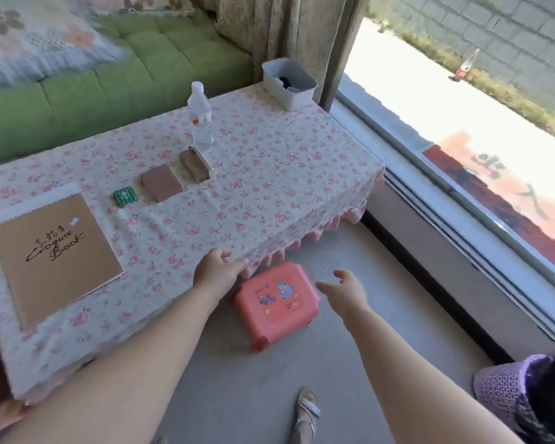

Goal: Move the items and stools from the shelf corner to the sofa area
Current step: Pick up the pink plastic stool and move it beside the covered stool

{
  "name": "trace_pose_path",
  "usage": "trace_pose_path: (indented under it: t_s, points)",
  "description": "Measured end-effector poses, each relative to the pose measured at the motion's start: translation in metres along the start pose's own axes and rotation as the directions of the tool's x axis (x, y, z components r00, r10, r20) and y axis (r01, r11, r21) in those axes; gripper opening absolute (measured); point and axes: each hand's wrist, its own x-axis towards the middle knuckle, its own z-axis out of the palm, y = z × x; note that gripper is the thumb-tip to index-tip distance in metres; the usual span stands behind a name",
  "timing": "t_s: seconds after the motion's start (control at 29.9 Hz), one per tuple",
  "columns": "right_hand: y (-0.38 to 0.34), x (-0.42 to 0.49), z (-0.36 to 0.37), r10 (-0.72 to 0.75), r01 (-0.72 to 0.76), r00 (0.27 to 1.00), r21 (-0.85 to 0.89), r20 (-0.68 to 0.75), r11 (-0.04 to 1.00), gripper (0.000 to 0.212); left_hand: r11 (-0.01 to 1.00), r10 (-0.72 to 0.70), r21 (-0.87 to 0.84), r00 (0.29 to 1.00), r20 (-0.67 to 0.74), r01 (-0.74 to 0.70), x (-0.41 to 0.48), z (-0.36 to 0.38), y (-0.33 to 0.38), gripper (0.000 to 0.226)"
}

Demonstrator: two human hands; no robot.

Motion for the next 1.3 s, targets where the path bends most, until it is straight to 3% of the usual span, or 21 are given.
trace_pose_path:
  t_s: [0.1,0.2,0.43,0.74,0.9,1.14,1.3]
  points:
    - [0.008,0.038,-0.026,0.002,0.003,0.998,-0.072,0.065,0.997,0.061,0.995,-0.074,-0.075,0.995,-0.063,0.069,0.006,0.040,-0.002,0.061]
    - [0.015,0.075,-0.043,-0.007,0.022,0.994,-0.136,0.110,0.990,0.061,0.988,-0.133,-0.096,0.985,-0.106,0.123,0.013,0.073,-0.006,0.047]
    - [0.036,0.133,-0.031,0.018,0.025,0.982,-0.225,0.190,0.974,0.061,0.969,-0.236,-0.109,0.961,-0.143,0.222,0.050,0.118,-0.041,0.048]
    - [0.104,0.244,0.047,0.093,-0.030,0.975,-0.301,0.200,0.953,0.062,0.934,-0.357,-0.058,0.930,-0.091,0.353,0.134,0.182,-0.144,0.046]
    - [0.140,0.307,0.102,0.109,-0.037,0.974,-0.339,0.196,0.940,0.064,0.893,-0.450,-0.069,0.883,-0.133,0.444,0.196,0.203,-0.217,0.062]
    - [0.176,0.378,0.152,0.117,-0.047,0.972,-0.317,0.205,0.947,0.081,0.820,-0.560,-0.212,0.822,-0.102,0.532,0.250,0.232,-0.289,0.088]
    - [0.189,0.396,0.162,0.121,-0.030,0.948,-0.296,0.294,0.955,0.086,0.777,-0.560,-0.345,0.828,0.005,0.527,0.269,0.255,-0.310,0.078]
